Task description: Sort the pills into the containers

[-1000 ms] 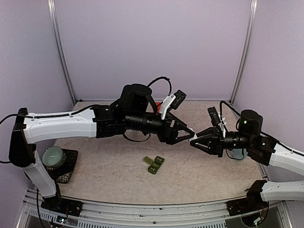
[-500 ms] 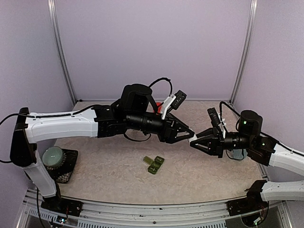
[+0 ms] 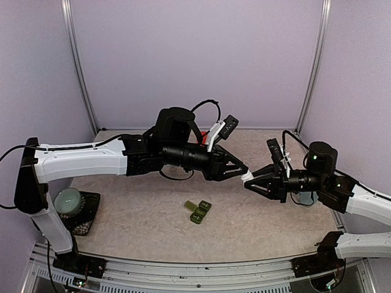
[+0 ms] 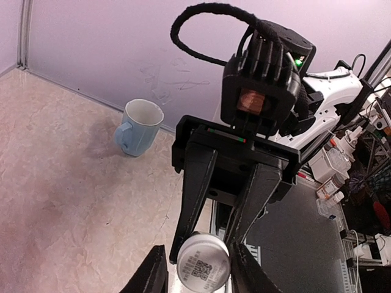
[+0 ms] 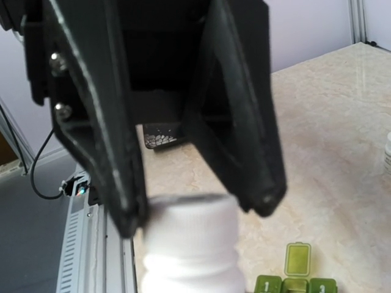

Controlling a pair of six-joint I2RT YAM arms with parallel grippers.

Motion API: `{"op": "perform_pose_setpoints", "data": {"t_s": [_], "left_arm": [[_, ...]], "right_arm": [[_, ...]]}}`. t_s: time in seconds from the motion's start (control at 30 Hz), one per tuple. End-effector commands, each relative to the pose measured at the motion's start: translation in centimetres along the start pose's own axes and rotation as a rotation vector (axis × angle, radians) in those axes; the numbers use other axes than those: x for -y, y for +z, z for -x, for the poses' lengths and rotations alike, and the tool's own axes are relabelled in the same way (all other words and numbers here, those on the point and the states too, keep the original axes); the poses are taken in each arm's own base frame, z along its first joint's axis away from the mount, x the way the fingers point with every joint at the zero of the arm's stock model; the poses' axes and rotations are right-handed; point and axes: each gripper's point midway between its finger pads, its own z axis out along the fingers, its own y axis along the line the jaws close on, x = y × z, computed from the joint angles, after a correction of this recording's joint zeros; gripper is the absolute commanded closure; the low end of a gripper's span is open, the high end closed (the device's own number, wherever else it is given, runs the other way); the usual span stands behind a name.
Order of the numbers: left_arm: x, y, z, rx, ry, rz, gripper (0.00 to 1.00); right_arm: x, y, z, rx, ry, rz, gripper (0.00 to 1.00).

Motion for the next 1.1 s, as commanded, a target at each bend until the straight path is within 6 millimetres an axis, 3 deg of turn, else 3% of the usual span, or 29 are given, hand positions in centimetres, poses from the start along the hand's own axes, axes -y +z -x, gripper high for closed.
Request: {"op": "perform_pose_setpoints", "data": {"t_s": [0.0,0.47,0.9,1.07], "left_arm": [[0.3,0.0,0.5,0.023,0.004,-0.034,0.67],[0.5,-0.3,1.0,0.044,0.011,0.000,0.77],[0.4,-2.6,3.8,0.168,-0.046,0.067,0.77],[-1.2,-2.7,3.3,0.159,-0.069,0.140,0.77]], "right_arm": [[0.1,-0.1,0.3,0.011,-0.020,-0.002,0.86],[1.0,0.0,-0.4,-0.005,-0.007,-0.052,0.86],[1.9,-0.4,-0.6,-0.007,-0.006,-0.112,0.86],[2.3,-0.4,-0.8,-0.014,-0.006,-0.136,0.86]]}}
